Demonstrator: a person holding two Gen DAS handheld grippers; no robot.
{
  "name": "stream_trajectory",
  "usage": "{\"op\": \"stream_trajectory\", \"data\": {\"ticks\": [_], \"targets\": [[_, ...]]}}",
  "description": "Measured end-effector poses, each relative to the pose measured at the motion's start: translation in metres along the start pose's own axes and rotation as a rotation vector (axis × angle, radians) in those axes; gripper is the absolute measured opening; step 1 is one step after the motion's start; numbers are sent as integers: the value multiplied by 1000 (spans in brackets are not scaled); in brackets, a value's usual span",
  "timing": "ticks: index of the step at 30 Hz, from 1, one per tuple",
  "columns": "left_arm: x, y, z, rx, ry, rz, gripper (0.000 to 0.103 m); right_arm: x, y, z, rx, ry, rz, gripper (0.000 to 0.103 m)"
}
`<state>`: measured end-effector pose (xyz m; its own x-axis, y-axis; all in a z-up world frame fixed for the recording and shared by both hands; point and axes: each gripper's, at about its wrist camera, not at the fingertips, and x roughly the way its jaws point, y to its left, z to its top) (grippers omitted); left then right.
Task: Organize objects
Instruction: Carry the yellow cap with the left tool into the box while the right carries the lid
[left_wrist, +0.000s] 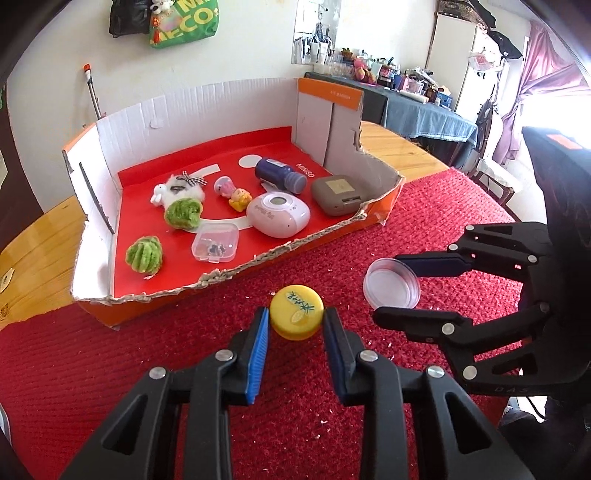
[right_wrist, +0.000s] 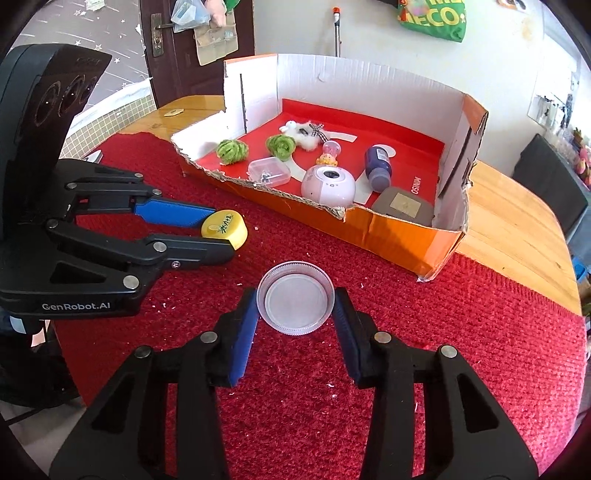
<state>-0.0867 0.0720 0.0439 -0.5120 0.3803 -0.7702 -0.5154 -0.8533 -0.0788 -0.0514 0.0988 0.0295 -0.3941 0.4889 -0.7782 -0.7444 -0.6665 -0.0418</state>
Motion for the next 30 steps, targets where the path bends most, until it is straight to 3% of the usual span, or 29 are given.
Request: {"op": "stream_trajectory", "data": {"ticks": [10, 17, 24, 30], "targets": [[-20, 4, 9, 3, -44, -10, 31, -15, -1, 12, 11, -27, -9, 39], [-24, 25, 47, -1, -53, -35, 31, -36, -18, 67, 86, -65, -64, 39], [3, 43, 95, 23, 10, -72, 31, -9, -53, 135, 232, 11, -145, 39], [28, 62, 127, -1, 43, -59, 31, 26, -82, 164, 327, 102, -192, 39]]}}
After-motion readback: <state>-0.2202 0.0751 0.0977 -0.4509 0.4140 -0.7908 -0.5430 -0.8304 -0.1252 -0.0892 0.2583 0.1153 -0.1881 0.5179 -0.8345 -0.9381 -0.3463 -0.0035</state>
